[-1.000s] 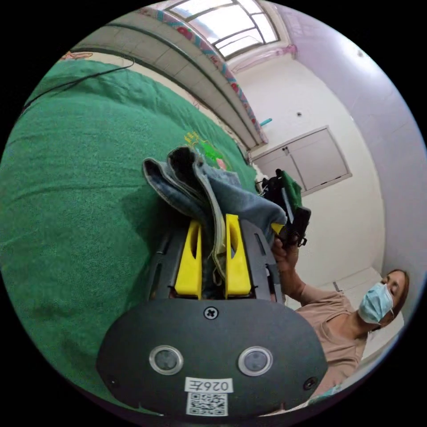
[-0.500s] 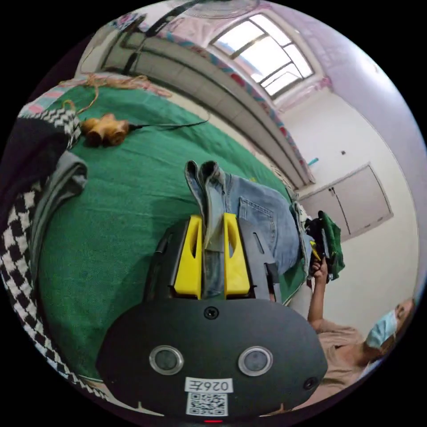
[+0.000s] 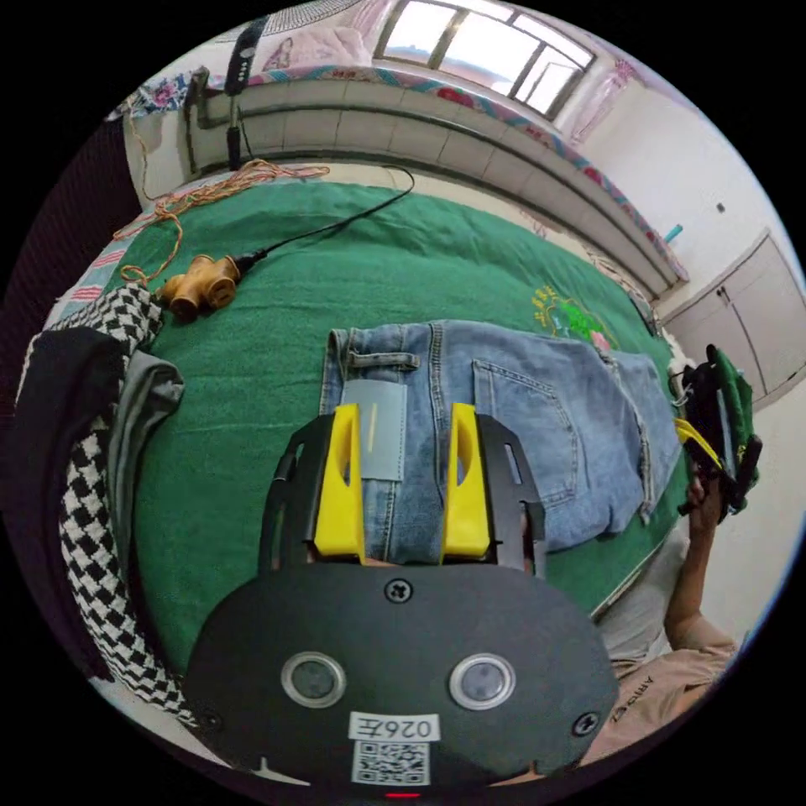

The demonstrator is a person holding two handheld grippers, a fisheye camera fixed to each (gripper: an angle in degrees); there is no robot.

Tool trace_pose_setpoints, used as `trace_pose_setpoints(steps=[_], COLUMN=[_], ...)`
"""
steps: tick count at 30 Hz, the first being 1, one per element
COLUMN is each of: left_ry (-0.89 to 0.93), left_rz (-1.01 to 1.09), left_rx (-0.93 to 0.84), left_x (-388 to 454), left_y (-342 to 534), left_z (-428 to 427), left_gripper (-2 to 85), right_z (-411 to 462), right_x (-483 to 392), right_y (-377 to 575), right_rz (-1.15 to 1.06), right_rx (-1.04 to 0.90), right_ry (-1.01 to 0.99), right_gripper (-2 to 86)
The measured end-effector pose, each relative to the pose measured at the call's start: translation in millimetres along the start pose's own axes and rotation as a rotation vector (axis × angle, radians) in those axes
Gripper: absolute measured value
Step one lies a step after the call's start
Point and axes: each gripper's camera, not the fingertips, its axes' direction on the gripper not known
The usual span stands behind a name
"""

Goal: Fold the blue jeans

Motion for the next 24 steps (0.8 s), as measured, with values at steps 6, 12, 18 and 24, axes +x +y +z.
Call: trace_pose_setpoints(steps=[6,12,18,24], left_ry=[-0.104,0.016,0.197,0.236], left_rz=[0.196,0.154,0.02,0.139], left_rx=[-0.009,0.132,0.429,0.435], left_x=[38,30,-14,-8], left_y=[10,25,63,73], left_z=[6,-27,-84,-85], left_gripper=[0.4,-0.8,-0.6,8.4], right_z=[59,-6,-125,-190], right_x=[-53,-8,44,143], right_y=[-18,-14,9,5], right_rz=[-0.171,0.038,0.214,0.403], right_rx=[-0.218,-0.009,0.331,0.307], right_ry=[0.183,0.005,0.171,0.599], right_gripper=[5.3,-1.2,-1.3,-0.6])
